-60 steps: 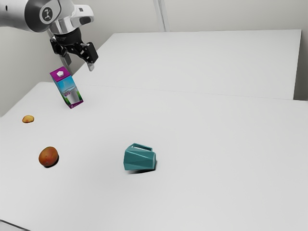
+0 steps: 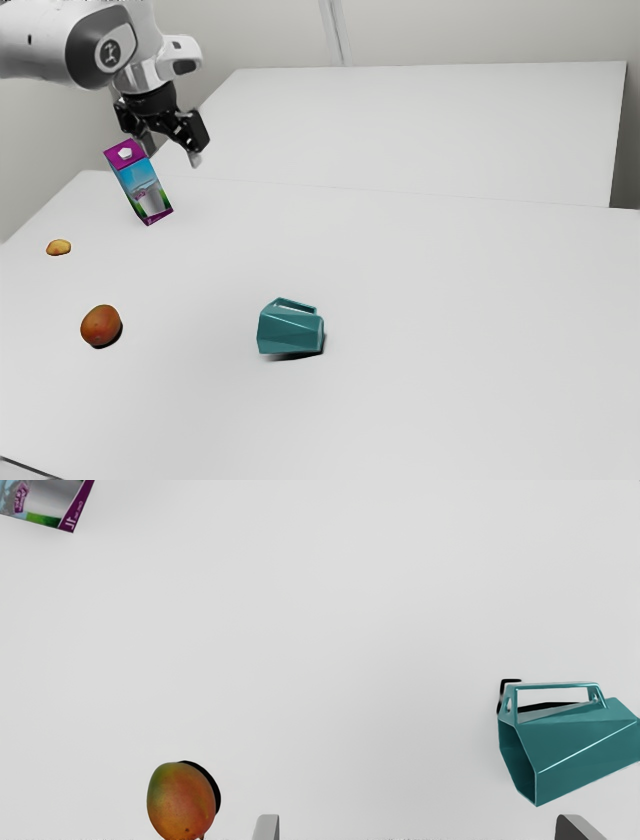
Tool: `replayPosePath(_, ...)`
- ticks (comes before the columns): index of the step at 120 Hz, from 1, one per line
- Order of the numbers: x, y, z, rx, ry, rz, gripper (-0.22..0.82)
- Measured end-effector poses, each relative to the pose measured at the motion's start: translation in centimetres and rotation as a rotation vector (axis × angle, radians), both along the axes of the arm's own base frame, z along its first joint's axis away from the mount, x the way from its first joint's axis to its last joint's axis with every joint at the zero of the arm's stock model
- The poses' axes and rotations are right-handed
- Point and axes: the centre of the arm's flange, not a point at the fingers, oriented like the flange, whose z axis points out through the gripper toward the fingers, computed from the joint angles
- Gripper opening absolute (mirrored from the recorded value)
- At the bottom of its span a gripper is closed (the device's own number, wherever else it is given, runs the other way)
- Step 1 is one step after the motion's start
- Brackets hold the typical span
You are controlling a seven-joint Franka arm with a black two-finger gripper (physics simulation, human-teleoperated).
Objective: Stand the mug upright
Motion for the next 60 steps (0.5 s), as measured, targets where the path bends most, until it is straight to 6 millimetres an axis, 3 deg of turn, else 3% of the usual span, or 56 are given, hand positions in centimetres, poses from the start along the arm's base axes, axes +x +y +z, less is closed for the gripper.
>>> replayPosePath(40, -1.9, 4.2, -10.7, -0.357, 0.189, 0.222, 0.60)
replayPosePath(60, -3.3, 4.8, -15.7, -0.515, 0.273, 0.328, 0.60)
